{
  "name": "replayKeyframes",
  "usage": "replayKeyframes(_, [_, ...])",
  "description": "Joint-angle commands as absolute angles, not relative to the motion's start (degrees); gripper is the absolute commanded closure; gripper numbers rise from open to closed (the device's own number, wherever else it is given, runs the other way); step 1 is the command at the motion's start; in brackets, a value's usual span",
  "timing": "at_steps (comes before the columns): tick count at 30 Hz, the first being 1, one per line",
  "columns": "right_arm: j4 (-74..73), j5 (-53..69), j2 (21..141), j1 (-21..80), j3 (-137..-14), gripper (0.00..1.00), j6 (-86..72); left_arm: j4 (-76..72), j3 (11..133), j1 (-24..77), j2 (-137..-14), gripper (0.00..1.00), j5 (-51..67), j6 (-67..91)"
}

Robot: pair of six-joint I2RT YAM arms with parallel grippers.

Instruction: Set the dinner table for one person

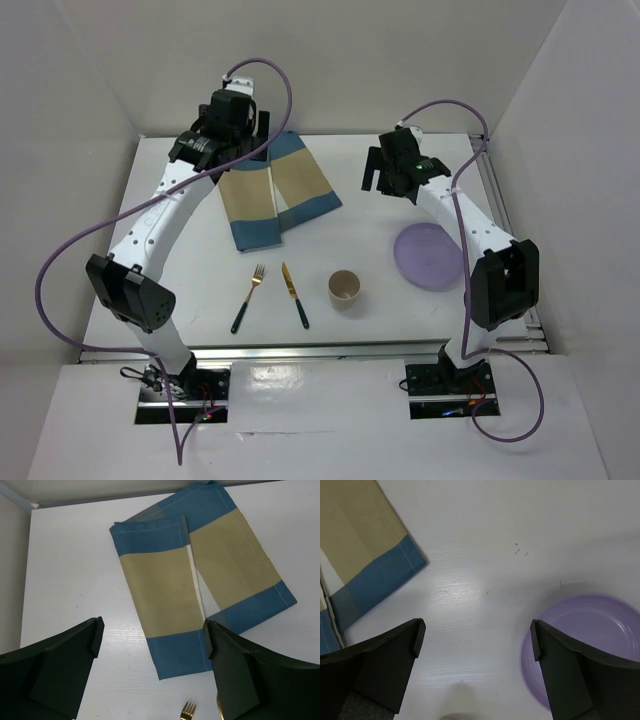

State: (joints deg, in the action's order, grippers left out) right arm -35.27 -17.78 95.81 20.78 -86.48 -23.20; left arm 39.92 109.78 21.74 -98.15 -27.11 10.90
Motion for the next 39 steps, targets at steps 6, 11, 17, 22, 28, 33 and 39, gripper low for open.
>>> replayKeyframes(6, [-38.8, -18.6, 95.1, 20.4, -87.8, 0.0, -25.4, 44.4, 109.3, 22.3, -100.4, 0.0, -20.0, 11.3])
replayKeyframes(11, [-35.8, -15.0, 92.6, 20.4, -84.7, 0.0, -24.1, 46.2, 104.7, 26.7, -104.0, 0.0, -24.2, 10.9])
replayKeyframes(17, [-27.9, -8.6, 86.8, 20.4, -76.3, 0.0, -22.8, 47.2, 101.3, 32.4, -111.9, 0.22, -29.1, 11.9])
replayKeyframes(22, [-27.5, -6.8, 85.2, 19.9, -74.3, 0.0, -22.8, 48.0, 101.9, 32.4, -119.1, 0.31, -30.6, 13.4])
replayKeyframes(28, [-28.7, -6.8, 85.9, 19.9, -73.7, 0.0, -23.3, 47.7, 100.8, 32.4, -122.8, 0.21, -30.6, 14.8])
replayKeyframes(33, [-28.1, -6.2, 85.9, 19.9, -73.1, 0.0, -23.3, 44.6, 96.5, 32.4, -121.4, 0.18, -26.0, 14.9])
replayKeyframes(39, [-28.1, -6.2, 86.4, 19.9, -73.1, 0.0, -23.3, 44.6, 95.3, 33.0, -122.2, 0.17, -25.8, 16.3])
